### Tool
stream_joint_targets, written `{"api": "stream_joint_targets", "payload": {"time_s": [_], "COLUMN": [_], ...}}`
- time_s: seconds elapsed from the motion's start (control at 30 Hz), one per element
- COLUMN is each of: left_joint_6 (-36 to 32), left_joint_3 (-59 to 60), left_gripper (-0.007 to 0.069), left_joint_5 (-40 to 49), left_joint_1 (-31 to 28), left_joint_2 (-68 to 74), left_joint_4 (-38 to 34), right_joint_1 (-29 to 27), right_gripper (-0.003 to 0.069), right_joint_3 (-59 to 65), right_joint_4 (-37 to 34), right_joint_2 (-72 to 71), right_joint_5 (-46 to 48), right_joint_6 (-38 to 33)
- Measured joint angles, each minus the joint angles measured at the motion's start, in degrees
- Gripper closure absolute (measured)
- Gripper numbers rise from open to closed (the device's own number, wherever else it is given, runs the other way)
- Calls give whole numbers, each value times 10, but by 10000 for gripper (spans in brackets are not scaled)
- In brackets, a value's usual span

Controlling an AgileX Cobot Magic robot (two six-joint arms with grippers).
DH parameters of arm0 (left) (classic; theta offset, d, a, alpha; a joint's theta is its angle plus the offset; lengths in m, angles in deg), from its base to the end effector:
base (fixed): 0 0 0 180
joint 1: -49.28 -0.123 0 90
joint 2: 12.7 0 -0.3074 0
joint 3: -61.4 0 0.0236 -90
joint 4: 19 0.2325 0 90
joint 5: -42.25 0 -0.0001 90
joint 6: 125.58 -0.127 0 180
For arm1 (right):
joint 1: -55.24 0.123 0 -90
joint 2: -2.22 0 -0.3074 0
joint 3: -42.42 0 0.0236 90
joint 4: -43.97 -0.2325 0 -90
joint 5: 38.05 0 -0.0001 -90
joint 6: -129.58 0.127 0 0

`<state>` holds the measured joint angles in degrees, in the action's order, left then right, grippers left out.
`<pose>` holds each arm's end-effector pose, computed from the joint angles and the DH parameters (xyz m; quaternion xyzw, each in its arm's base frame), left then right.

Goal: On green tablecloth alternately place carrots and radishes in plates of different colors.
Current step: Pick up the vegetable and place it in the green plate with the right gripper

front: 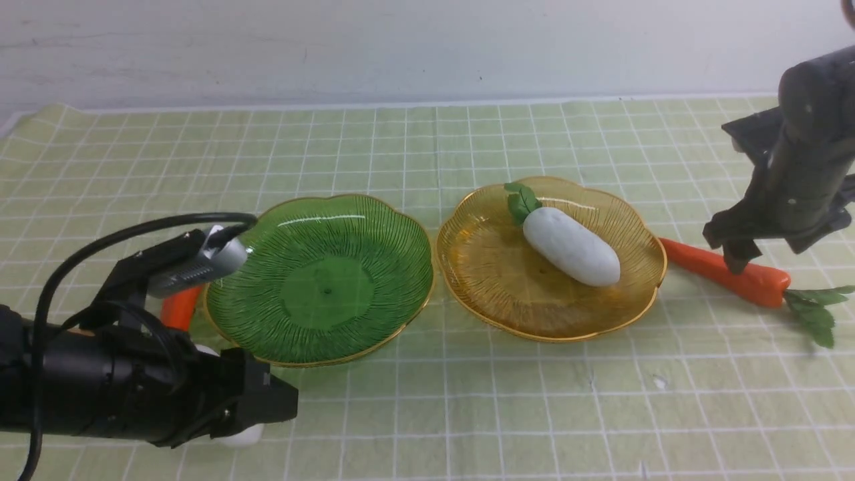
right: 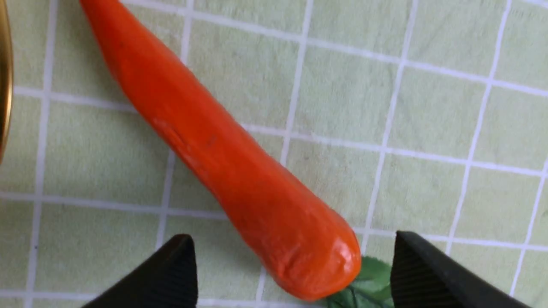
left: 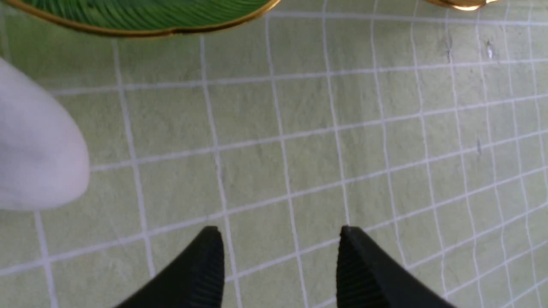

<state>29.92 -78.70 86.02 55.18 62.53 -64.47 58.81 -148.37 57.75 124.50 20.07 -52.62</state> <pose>0.1914 -0.0828 0.2481 0.0202 0.9341 -0.2825 0.2174 0.4139 0.0001 0.1976 -0.1036 0.9847 -0.1061 0.0912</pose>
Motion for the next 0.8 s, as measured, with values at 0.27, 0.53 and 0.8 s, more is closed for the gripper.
{"api": "stream_joint_targets", "payload": {"time_s": [0.27, 0.53, 0.8], "left_joint_6": [1, 1, 1], "left_joint_3": [-8, -8, -8], "left_gripper": [293, 293, 293], "left_joint_5": [-5, -18, -18], "left_joint_1": [0, 0, 0], "left_joint_2": [0, 0, 0], "left_joint_4": [0, -5, -6], "right_joint_1": [0, 0, 0], "right_gripper": [104, 104, 253], "right_joint_3": [0, 0, 0], "right_joint_4": [13, 16, 32], "right_joint_2": [25, 63, 69], "right_joint_5": [-22, -19, 15], "right_joint_6": [0, 0, 0]}}
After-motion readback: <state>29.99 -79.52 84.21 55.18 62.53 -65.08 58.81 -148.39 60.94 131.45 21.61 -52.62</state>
